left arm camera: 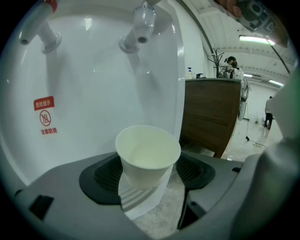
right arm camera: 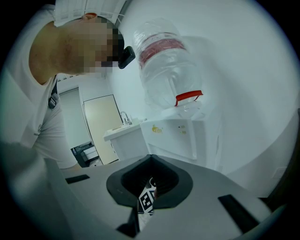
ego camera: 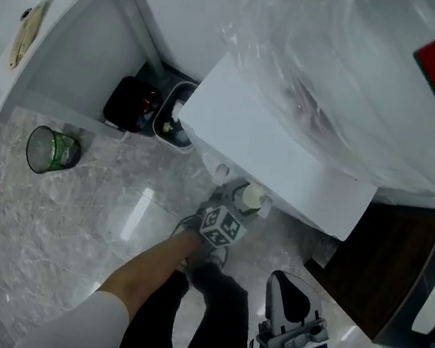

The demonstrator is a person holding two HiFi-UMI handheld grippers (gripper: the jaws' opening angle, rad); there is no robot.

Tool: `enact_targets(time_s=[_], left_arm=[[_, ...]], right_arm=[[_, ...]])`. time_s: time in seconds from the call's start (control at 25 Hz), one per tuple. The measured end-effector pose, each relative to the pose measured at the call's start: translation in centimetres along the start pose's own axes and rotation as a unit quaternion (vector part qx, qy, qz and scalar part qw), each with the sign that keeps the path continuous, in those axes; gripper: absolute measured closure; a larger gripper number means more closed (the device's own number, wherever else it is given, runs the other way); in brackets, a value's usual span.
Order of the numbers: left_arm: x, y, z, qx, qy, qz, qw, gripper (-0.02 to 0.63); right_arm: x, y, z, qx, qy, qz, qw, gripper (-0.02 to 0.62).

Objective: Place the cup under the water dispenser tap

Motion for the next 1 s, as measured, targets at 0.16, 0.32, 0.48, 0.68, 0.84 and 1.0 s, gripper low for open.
enact_targets(time_s=[0.16,0.32,0.48,0.68,0.84,1.0], left_arm=[[0.6,0.3,0.6,-0.003,0.004,-0.005,1.0,0.251],[0.2,0.0,0.4,0.006,0.016,-0.022,0.9996,0.219],[0.2,0.4,0.3,0.005,0.024,-0.031,0.9992,0.199],[0.5,1.9,0.0,0.011,0.034,-0.019,0.9992,0.192],[0.4,5.1,-0.4,0.033,0.056,-0.003,0.9979,0.192],[-1.4,10.8,1.1,0.053,0.075,-0.002,0.9958,0.192]], right_arm=[[0.4,0.0,0.1,0.008,-0.007,0.01,1.0,0.581],[1.0,0.0,0.3,0.02,-0.01,0.027,0.999,0.581],[1.6,0.1,-0.1,0.026,-0.017,0.04,0.999,0.581],[2.4,0.3,0.0,0.031,-0.019,0.045,0.998,0.581],[2.9,0.6,1.0,0.029,-0.02,0.035,0.999,0.581],[3.8,1.1,2.5,0.033,-0.021,0.016,0.999,0.581]])
Point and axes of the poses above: the fingertips, and each gripper's own axes: y backward along the fingers, x to its left, z out of its top, the point moved 3 cm from there along y, backward along the fingers, and after that the axes turned 4 degrees about y, right-handed, at the moved point
